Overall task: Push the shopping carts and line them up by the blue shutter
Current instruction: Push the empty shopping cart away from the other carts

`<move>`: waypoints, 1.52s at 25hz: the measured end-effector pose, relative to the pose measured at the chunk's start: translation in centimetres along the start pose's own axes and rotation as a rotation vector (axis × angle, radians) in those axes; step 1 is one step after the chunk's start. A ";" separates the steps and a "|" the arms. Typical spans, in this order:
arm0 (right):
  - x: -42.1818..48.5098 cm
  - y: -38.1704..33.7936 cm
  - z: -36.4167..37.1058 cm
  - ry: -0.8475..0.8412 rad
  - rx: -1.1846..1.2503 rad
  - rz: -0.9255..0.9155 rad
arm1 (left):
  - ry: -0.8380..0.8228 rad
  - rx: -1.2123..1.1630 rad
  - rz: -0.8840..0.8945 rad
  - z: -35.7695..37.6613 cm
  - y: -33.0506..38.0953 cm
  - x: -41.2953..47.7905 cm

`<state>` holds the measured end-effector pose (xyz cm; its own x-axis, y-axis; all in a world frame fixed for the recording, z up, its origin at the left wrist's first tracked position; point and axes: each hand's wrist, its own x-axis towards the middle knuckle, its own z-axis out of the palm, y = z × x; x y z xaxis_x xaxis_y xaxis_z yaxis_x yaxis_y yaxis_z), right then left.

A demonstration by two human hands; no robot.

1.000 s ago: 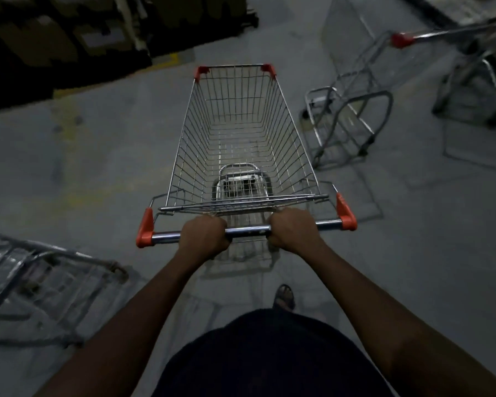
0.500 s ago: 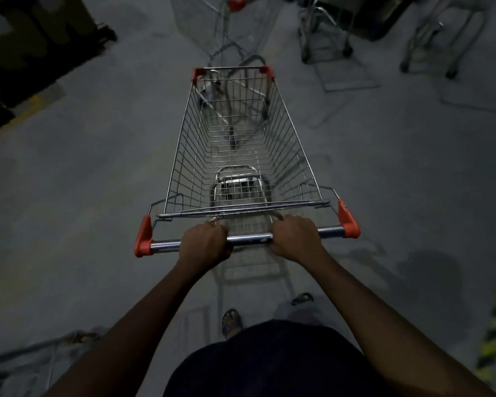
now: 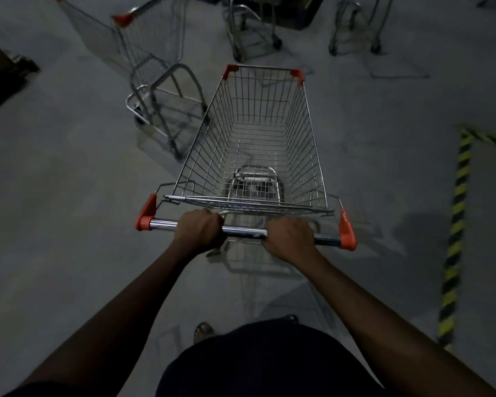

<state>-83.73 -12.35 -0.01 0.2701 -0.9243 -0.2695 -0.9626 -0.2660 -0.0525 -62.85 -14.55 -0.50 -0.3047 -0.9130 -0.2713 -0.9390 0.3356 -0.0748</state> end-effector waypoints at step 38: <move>9.8 73.2 -5.8 0.092 0.253 1.019 | 0.157 0.224 0.974 -21.8 57.6 65.6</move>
<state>-151.45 -42.43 -0.89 -0.6789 -0.6988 -0.2254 -0.7094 0.7034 -0.0441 -140.42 -60.19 -1.72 -0.9552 -0.2333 -0.1821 -0.2239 0.9720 -0.0709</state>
